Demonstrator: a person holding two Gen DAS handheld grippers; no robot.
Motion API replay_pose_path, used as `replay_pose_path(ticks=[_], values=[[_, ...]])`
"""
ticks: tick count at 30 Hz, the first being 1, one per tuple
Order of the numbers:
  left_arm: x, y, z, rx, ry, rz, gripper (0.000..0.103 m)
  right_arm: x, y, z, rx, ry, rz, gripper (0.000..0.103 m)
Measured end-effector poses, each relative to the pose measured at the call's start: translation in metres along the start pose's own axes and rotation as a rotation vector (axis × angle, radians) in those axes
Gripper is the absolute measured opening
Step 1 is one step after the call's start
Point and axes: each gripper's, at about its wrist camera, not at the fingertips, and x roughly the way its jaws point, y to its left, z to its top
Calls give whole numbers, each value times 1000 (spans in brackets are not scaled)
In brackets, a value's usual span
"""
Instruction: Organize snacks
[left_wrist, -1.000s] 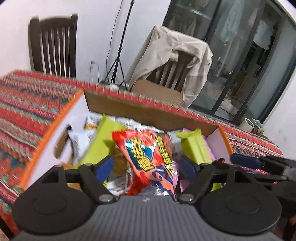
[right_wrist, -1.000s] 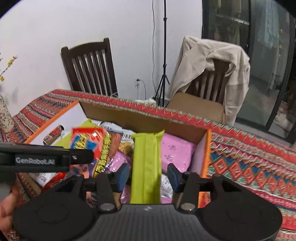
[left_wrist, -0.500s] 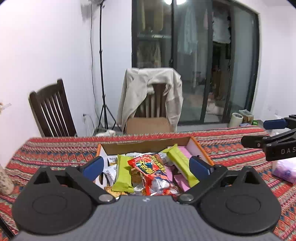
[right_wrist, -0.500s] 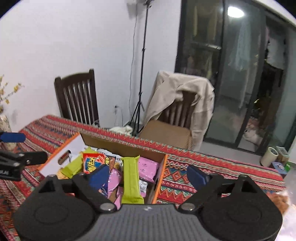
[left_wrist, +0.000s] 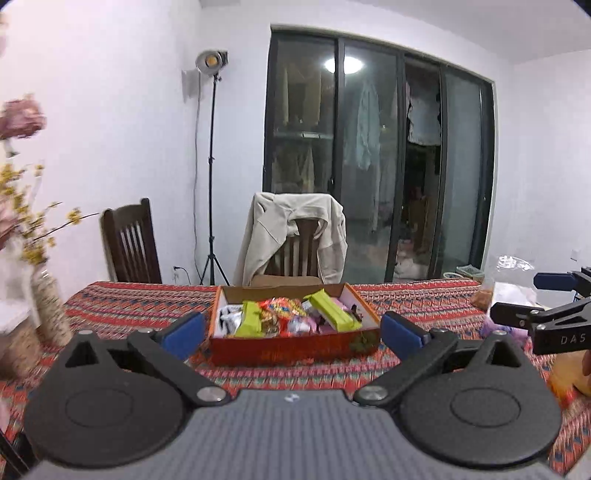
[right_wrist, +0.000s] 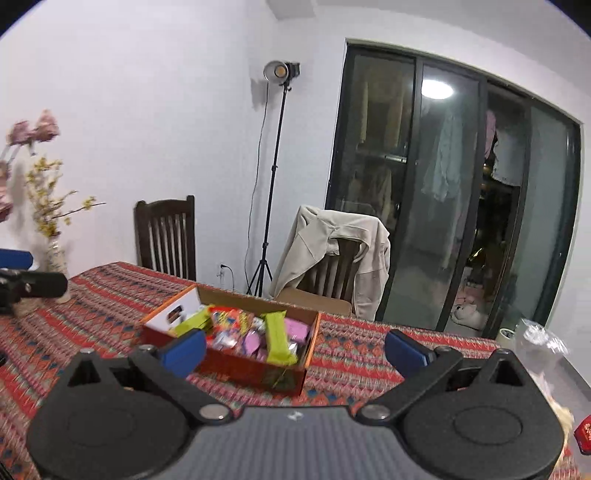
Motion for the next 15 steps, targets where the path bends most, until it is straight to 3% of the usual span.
replay_pose_path(ticks=[12, 15], values=[[-139, 17, -140, -64, 5, 65, 103, -142, 68, -136, 36, -50, -13, 103], [-168, 17, -168, -45, -22, 130, 103, -173, 90, -162, 85, -73, -11, 103]])
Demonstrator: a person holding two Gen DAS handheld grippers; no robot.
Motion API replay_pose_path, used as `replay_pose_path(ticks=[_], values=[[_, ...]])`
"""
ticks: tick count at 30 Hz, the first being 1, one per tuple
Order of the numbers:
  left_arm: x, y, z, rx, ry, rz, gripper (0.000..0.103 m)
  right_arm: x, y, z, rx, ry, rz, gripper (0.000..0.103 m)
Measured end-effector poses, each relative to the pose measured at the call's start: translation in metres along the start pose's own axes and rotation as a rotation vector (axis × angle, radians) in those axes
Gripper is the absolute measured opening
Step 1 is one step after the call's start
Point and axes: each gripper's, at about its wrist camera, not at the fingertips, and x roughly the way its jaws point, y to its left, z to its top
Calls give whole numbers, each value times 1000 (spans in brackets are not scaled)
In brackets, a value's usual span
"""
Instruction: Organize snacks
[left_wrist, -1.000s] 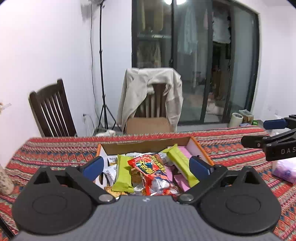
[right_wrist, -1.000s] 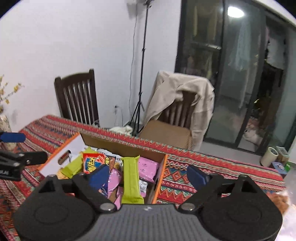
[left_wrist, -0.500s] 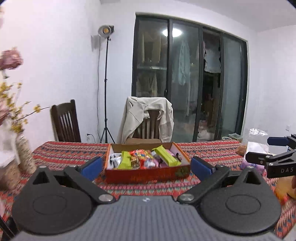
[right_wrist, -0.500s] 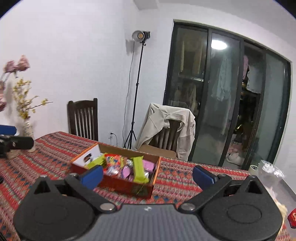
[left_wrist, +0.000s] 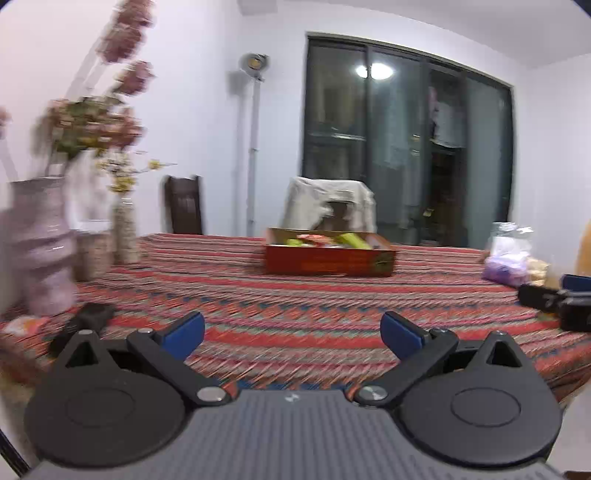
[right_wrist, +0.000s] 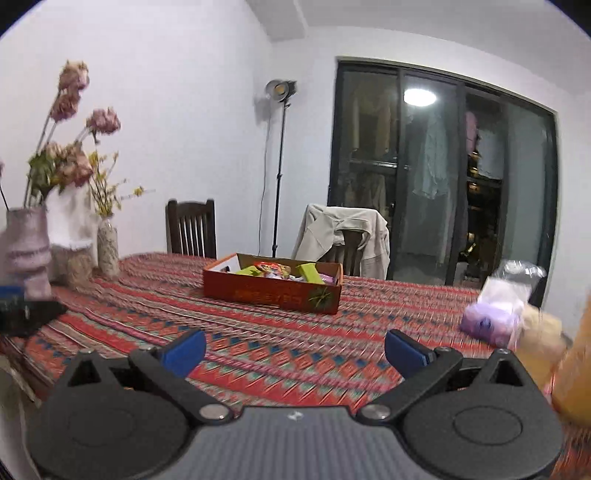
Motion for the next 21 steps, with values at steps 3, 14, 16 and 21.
replay_pose_path(ticks=[3, 14, 16, 21], values=[[0, 3, -16, 21, 48, -2, 103, -23, 17, -25, 94, -26, 12, 103], [7, 9, -27, 9, 70, 14, 103, -11, 39, -63, 84, 36, 28, 103], [7, 7, -25, 16, 67, 17, 103, -6, 36, -62, 90, 42, 25, 103], [7, 7, -23, 15, 66, 15, 103, -3, 34, -61, 88, 44, 28, 103]])
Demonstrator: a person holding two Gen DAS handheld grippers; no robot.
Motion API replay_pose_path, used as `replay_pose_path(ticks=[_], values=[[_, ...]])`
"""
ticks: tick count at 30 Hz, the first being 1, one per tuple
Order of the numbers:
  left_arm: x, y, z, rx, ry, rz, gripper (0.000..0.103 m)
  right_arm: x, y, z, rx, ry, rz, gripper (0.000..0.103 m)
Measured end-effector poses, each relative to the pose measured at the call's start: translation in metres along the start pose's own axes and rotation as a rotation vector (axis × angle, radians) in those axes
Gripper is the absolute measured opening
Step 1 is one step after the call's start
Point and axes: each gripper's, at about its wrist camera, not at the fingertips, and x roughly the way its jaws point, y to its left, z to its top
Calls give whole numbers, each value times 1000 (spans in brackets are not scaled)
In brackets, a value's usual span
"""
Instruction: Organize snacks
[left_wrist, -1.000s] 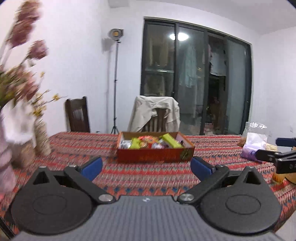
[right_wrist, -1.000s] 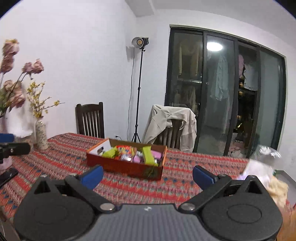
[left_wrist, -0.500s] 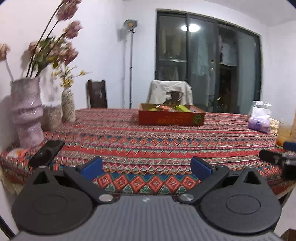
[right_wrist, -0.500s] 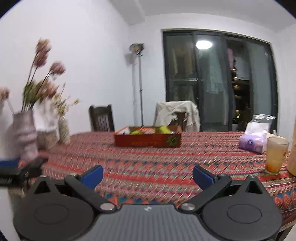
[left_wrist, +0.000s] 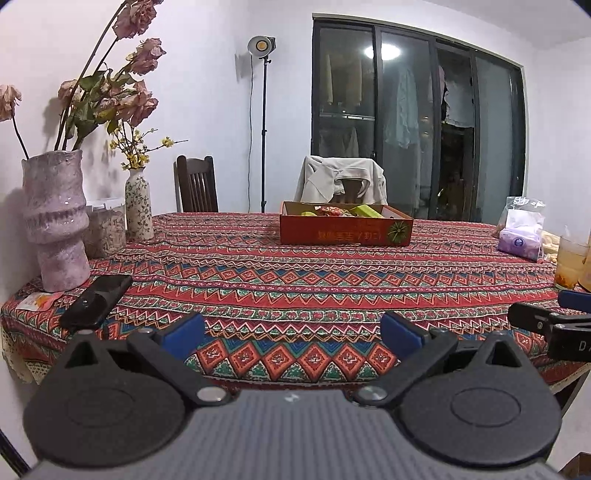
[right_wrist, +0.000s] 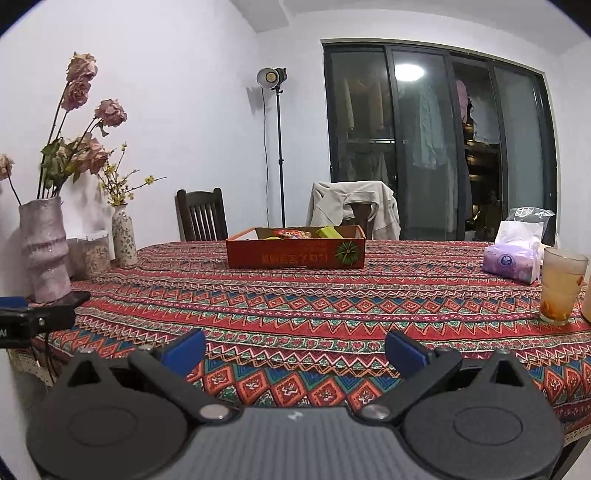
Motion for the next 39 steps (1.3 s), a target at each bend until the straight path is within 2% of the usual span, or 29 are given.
replay_pose_path(ticks=[39], values=[[-1, 1, 1, 9, -6, -2, 103, -3, 1, -1, 7, 1, -6, 103]])
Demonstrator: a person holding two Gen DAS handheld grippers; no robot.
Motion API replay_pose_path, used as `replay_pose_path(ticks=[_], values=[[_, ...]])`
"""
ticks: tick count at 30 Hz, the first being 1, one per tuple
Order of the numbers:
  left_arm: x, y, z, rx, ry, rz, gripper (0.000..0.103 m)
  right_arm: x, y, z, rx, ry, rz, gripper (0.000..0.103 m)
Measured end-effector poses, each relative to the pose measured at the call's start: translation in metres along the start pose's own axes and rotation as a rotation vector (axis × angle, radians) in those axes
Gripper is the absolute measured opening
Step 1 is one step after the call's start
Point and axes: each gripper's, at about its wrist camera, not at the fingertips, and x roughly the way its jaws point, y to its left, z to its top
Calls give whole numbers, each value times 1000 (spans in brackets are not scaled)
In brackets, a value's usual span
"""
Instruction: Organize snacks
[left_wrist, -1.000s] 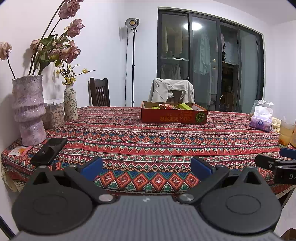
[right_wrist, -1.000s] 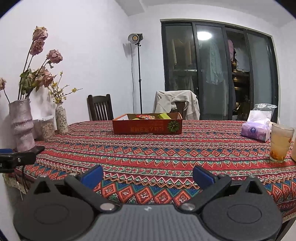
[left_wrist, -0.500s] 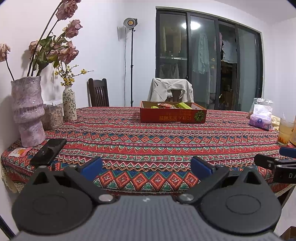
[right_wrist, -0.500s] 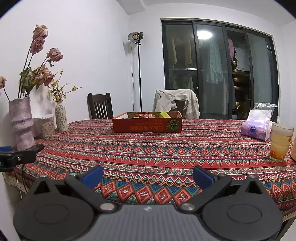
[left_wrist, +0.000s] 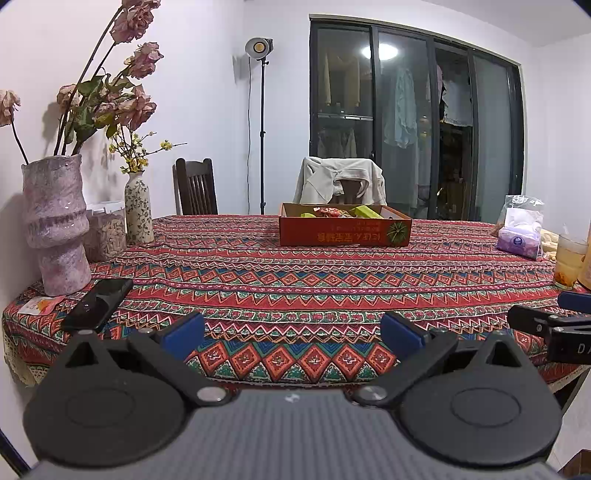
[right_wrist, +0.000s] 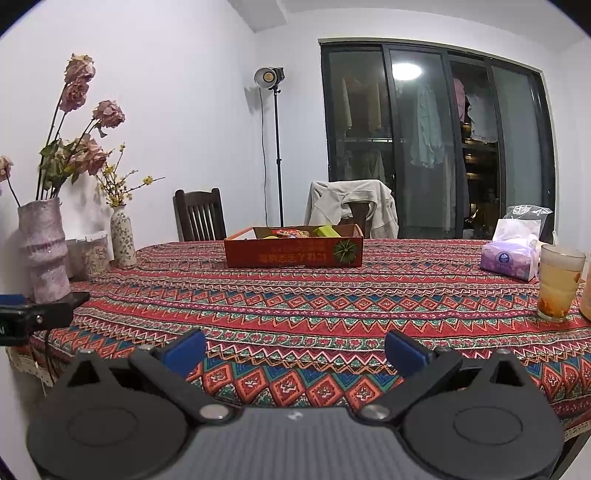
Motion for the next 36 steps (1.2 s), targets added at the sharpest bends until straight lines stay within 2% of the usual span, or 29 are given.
replay_pose_path(ticks=[36], values=[[-3, -1, 0, 15, -26, -8, 103, -1, 2, -1, -11, 5, 7, 103]])
